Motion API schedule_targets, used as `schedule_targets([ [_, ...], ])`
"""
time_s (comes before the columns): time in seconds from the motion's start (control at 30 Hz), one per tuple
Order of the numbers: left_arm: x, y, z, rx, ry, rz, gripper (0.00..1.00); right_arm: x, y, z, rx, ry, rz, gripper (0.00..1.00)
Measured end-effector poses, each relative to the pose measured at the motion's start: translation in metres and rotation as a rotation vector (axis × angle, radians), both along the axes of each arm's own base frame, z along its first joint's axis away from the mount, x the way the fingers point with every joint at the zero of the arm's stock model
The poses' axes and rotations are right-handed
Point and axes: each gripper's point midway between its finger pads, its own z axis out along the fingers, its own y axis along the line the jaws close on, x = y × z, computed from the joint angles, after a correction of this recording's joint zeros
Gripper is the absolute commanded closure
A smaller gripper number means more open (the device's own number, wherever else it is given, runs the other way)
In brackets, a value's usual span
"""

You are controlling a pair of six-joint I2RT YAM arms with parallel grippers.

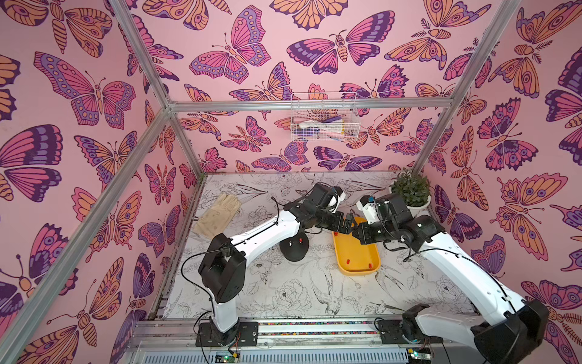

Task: Cover the protruding screws with screw protection sleeves
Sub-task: Pick up the screw protection sleeve from the storage box.

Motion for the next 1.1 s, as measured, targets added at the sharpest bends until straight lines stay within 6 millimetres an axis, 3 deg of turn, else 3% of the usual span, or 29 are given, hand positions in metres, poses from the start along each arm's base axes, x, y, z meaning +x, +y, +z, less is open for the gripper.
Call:
schedule_targets([
  [1.1, 0.0027, -0.0011, -0.0001, -0.009, -0.008, 0.012, 0.0, 0.0009, -0.0001, 0.0069, 0.01, -0.013, -0.005, 0.89],
])
